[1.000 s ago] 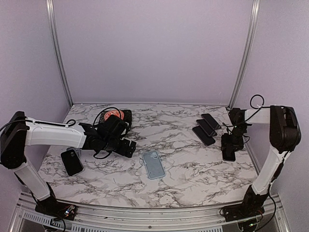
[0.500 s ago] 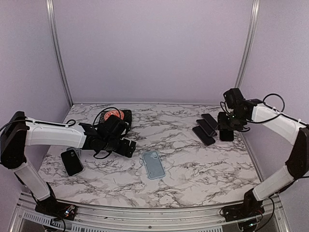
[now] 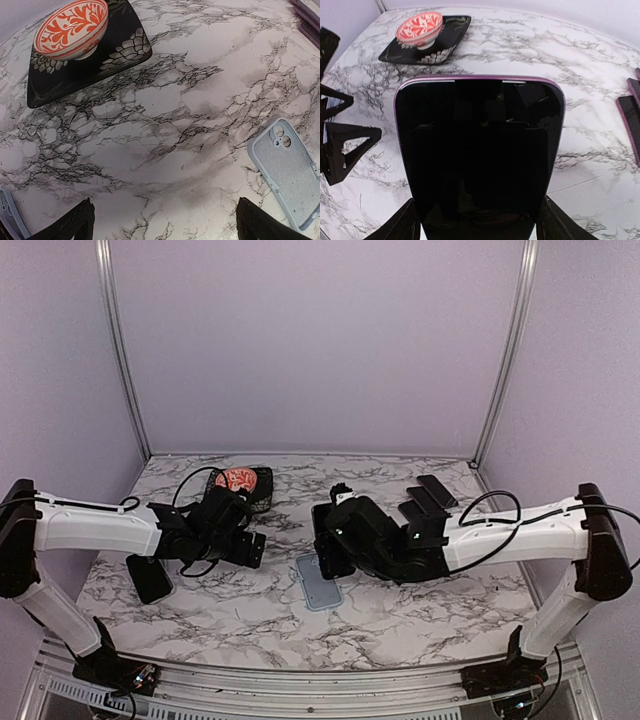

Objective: Put the phone into the phone case

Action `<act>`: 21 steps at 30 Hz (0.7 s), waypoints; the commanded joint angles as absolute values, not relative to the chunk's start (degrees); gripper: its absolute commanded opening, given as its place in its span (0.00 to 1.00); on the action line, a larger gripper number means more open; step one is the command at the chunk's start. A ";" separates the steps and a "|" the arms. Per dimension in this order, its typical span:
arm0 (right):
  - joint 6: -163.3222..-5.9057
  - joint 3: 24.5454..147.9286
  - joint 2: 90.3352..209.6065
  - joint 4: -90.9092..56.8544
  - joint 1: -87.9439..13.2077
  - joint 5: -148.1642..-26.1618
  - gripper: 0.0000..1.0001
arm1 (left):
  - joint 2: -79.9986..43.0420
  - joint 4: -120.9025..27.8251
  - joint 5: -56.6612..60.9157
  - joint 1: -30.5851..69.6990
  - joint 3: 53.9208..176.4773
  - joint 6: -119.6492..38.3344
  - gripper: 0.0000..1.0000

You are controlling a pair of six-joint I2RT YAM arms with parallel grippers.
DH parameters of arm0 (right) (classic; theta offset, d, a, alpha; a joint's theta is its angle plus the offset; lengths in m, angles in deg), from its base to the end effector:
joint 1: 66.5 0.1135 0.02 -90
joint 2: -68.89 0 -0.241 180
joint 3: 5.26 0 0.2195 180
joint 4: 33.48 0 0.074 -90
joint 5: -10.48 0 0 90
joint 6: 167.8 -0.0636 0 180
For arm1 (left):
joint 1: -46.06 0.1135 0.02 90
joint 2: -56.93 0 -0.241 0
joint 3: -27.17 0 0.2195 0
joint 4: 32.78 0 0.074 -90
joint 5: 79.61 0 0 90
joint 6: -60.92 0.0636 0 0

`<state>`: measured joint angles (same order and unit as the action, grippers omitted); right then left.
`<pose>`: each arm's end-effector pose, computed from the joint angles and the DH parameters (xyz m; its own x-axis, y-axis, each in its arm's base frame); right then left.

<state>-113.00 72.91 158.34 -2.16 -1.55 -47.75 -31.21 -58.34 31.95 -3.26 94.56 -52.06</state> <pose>0.1689 0.2823 0.2249 -0.5836 -0.0912 -0.8069 -0.3301 0.9345 0.1331 0.2194 -0.2194 0.1803 -0.6447 0.1930 -0.7397 0.3130 0.9494 -0.0250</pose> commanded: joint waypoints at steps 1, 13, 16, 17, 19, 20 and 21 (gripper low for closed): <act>-120.49 77.94 164.92 -4.50 0.61 -45.77 0.40 | -28.07 -58.95 34.10 -2.86 92.31 -53.53 0.99; -119.06 82.86 175.65 -3.91 2.24 -47.57 0.34 | -25.83 -56.00 34.05 -2.59 88.98 -52.77 0.99; -120.86 83.21 175.91 -1.31 2.24 -46.56 0.34 | -25.92 -55.59 34.00 -2.55 88.64 -52.51 0.99; -121.38 83.27 175.94 -0.46 2.24 -46.20 0.33 | -26.05 -55.41 33.93 -2.59 88.64 -52.41 0.99; -121.16 83.28 176.09 -0.28 2.24 -46.10 0.33 | -26.28 -55.36 33.86 -2.47 88.69 -52.05 0.99; -120.98 83.42 176.37 -0.15 2.24 -46.16 0.33 | -26.35 -55.25 33.90 -2.46 88.75 -51.86 0.99; -120.91 83.69 176.95 0.24 2.24 -46.17 0.33 | -26.39 -55.24 33.95 -2.39 88.72 -51.84 0.99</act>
<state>-118.40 80.36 176.52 -0.21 1.82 -49.37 -27.19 -56.61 33.39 -2.89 89.14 -52.78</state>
